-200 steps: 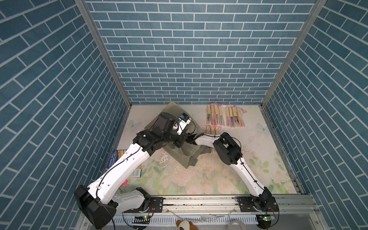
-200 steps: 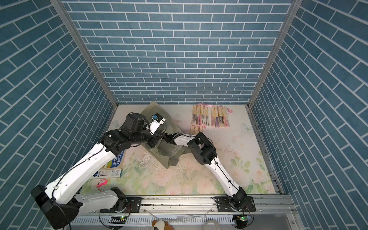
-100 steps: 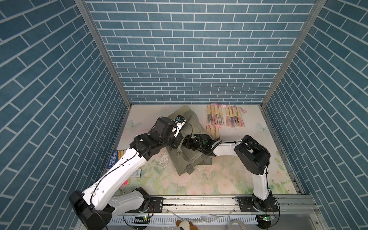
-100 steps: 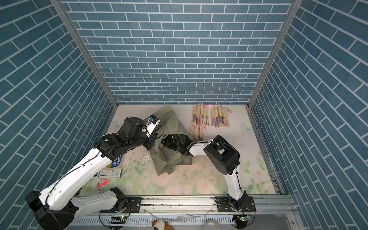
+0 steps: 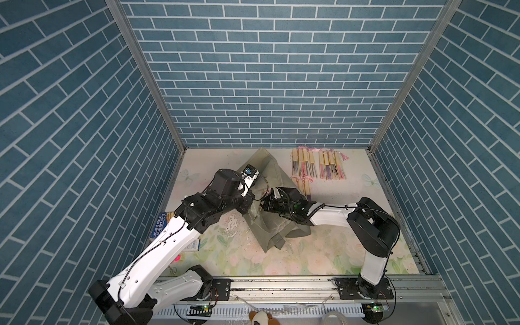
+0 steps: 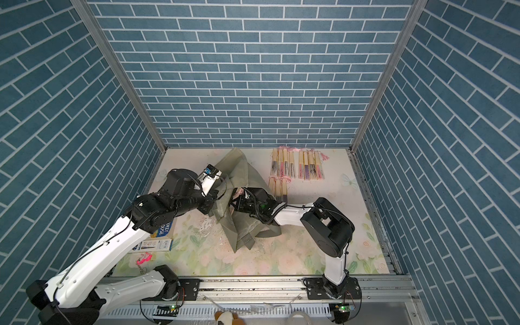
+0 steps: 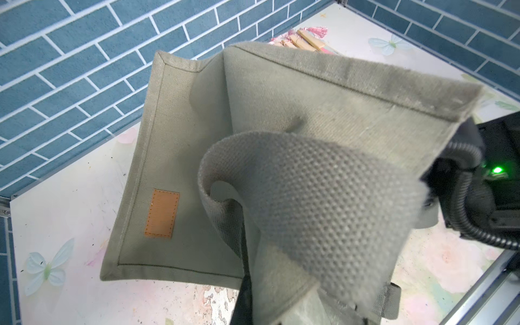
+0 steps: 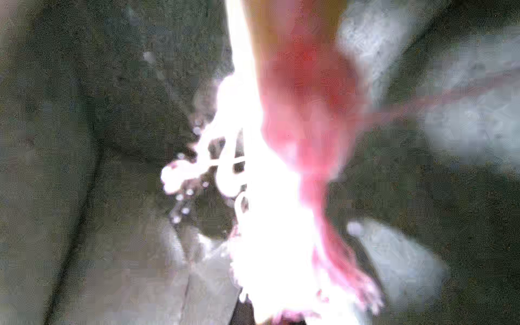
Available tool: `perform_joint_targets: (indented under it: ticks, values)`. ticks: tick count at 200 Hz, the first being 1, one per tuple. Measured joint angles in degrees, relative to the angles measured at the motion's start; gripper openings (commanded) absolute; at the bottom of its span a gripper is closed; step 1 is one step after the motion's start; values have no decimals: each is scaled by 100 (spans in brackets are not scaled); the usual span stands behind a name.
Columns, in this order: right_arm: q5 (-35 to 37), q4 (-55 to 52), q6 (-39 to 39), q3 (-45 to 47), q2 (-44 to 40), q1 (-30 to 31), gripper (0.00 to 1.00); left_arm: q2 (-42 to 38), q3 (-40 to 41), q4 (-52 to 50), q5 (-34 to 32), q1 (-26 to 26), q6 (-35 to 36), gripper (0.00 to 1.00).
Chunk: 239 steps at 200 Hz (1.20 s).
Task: Take out the folding fans from the tote bags
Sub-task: Pick up the folding fan from the canvas bag.
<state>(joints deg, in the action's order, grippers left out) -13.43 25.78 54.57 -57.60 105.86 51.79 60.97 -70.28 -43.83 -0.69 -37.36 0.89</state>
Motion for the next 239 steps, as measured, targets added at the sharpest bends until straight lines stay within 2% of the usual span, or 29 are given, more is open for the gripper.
perform_joint_targets:
  ticks: [22,45,84,118,159,192,239]
  values:
    - [162,-188,-481,-210,2,160,0,42,-326,-52,352,13,-229,0]
    - [455,-723,-1338,-855,52,459,0,66,-570,50,684,33,-468,0]
    - [476,-957,-2286,-1150,68,800,0,212,-767,164,479,46,-817,0]
    - [708,-857,-3084,-715,-127,861,0,356,-898,42,-11,61,-1049,0]
    - [999,-516,-3934,367,-1029,909,0,297,-898,-173,-398,302,-1193,0]
    - [1054,-612,-4419,527,-1633,922,0,291,-955,-372,-695,378,-1034,0]
    - [1067,-1235,-4607,662,-2924,922,0,531,-1043,-658,-765,413,-98,0]
